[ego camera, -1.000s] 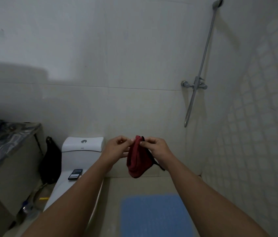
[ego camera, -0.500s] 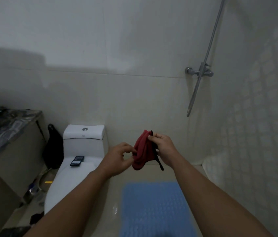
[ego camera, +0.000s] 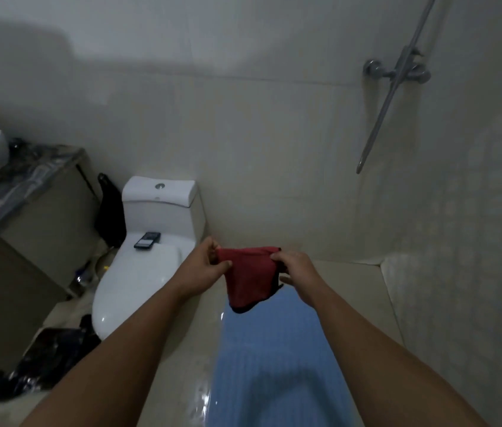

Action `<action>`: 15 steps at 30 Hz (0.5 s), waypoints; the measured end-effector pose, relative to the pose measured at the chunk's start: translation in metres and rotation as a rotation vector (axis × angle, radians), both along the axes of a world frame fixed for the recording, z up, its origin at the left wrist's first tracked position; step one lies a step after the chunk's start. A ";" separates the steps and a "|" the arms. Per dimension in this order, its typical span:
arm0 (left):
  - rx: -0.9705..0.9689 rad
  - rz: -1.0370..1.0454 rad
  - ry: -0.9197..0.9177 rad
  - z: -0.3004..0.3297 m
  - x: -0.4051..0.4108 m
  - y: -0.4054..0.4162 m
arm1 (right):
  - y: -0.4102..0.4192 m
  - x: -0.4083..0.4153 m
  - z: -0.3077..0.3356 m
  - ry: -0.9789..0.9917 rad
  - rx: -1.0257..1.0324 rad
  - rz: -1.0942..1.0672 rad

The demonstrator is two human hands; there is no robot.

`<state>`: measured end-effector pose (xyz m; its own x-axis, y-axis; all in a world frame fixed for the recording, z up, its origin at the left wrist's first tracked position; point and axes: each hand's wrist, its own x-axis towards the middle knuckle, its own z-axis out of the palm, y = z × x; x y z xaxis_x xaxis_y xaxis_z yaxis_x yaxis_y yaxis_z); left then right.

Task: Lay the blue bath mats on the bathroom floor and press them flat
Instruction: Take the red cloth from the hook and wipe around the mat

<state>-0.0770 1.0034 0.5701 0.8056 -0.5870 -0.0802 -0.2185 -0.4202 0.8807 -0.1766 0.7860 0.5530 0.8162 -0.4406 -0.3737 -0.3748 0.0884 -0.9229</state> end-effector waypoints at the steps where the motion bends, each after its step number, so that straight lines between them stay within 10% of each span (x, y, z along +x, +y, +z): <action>1: -0.001 0.021 0.025 -0.009 -0.004 -0.002 | -0.002 0.003 -0.006 0.020 -0.008 0.009; 15: 0.072 0.716 0.405 -0.246 -0.077 0.033 | 0.055 -0.002 -0.239 0.469 0.494 0.433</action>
